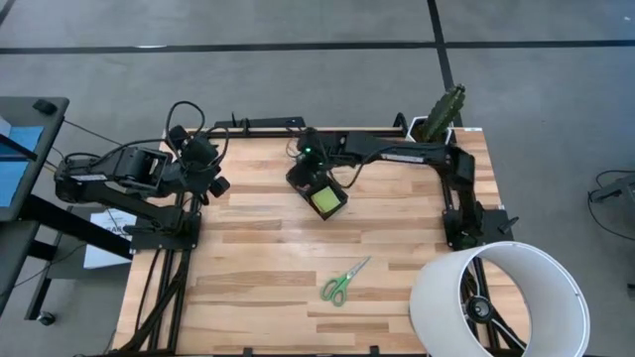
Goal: Pick and place office supplies into organizer
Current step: Put the green scissors into the black desk organizer
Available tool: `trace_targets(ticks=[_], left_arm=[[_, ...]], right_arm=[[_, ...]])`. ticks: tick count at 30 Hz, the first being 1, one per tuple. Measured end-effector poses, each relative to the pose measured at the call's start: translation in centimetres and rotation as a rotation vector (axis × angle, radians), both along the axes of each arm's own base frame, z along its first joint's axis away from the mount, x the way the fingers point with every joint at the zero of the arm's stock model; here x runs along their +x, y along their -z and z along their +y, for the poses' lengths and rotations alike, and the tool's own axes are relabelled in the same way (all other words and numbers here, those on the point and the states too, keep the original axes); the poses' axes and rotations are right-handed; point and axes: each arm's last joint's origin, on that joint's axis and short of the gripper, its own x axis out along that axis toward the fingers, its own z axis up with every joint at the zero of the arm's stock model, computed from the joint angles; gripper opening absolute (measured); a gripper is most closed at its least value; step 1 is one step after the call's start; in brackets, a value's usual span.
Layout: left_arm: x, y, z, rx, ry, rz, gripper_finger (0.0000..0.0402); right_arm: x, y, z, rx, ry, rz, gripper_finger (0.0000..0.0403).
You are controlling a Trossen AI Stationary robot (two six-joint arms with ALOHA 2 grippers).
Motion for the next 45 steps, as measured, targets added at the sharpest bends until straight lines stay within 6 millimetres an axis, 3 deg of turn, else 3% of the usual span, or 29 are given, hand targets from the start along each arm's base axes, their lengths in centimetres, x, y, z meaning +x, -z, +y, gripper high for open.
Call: trace_targets(ticks=[4,7,10,14,20,23,26,30,35,45], left_arm=[[0.1,0.1,-0.1,-0.038,0.026,0.002,0.0111],[0.1,0.1,-0.1,-0.049,0.033,0.006,0.0111],[0.4,0.2,-0.2,-0.065,0.044,0.013,0.0111],[1.4,0.6,-0.4,-0.111,0.076,0.029,0.0111],[2.9,1.3,-0.6,-0.095,0.089,0.095,0.0111],[3.5,1.6,-0.6,-0.075,0.101,0.135,0.0111],[3.9,1.9,-0.7,-0.077,0.105,0.157,0.0111],[4.4,2.2,-0.8,-0.101,0.122,0.179,0.0111],[4.6,2.5,-1.0,-0.131,0.175,0.230,0.0111],[4.8,2.6,-1.0,-0.118,0.210,0.274,0.0111]], right_arm=[[-1.4,-3.8,1.9,-0.010,-0.105,0.059,0.0072],[-3.0,-6.3,4.7,0.061,-0.265,0.061,0.0072],[-4.2,-6.7,8.1,0.176,-0.427,0.123,0.0072],[-5.0,-6.2,13.1,0.178,-0.605,0.232,0.0072],[-3.8,-4.1,19.7,0.116,-0.836,0.246,0.0072],[-3.5,-2.3,21.4,0.085,-0.940,0.307,0.0072],[-3.2,-0.5,21.6,0.113,-0.947,0.389,0.0072],[-2.1,3.4,21.9,0.205,-0.956,0.510,0.0072],[-1.1,7.5,23.9,0.251,-1.024,0.568,0.0072],[-0.4,10.3,25.8,0.238,-1.050,0.571,0.0072]])
